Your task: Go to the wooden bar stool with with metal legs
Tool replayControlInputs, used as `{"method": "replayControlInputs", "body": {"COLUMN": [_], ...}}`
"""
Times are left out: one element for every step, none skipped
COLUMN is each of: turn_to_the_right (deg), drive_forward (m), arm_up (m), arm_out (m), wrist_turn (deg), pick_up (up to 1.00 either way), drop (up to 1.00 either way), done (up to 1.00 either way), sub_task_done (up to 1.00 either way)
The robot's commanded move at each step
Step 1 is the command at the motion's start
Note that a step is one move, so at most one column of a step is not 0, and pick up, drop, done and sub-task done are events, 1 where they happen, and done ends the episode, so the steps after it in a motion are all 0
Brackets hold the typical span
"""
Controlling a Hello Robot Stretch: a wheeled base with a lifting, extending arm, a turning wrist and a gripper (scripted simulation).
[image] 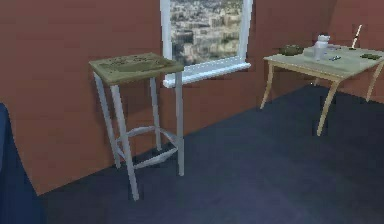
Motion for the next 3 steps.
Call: {"method": "replayControlInputs", "body": {"turn_to_the_right": [0.0,-18.0,0.0], "drive_forward": [0.35,0.00,0.00], "arm_up": [0.00,0.00,0.00], "arm_out": [0.00,0.00,0.00], "wrist_turn": [0.0,0.0,0.0], "pick_up": [0.00,0.00,0.00], "drop": [0.00,0.00,0.00], "done": [0.00,0.00,1.00], "sub_task_done": [0.00,0.00,0.00]}}
